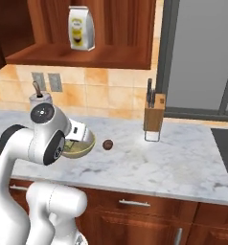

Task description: Pick the egg and butter from the fridge and place them by the bowl for mixing.

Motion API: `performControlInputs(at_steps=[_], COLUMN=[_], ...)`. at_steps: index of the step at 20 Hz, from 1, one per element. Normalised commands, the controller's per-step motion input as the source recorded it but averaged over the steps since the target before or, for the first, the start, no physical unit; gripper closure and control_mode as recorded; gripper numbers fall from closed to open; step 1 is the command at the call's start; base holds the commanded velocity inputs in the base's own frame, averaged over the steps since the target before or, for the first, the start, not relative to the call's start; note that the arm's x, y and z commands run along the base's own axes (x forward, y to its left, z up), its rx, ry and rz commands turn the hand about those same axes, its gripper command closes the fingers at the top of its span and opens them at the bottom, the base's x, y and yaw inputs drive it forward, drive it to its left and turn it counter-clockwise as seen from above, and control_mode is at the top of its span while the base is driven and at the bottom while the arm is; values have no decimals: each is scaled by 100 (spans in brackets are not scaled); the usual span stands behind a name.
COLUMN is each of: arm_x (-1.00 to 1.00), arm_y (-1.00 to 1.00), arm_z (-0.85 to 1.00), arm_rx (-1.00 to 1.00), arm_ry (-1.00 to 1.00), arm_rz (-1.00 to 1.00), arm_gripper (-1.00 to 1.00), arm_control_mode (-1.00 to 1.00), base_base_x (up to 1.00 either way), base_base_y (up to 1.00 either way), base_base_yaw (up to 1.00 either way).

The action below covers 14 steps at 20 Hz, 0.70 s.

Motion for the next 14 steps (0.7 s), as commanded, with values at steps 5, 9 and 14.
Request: performControlInputs(at_steps=[5, 9, 14], arm_x=[0, 0, 0], arm_y=[0, 0, 0], arm_z=[0, 0, 0], arm_rx=[0, 0, 0], arm_ry=[0, 0, 0], arm_rz=[0, 0, 0], arm_gripper=[100, 100, 100], arm_control_mode=[100, 100, 100], base_base_x=[45, 0, 0], base_base_y=[6, 0, 0], base_base_yaw=[-3, 0, 0])
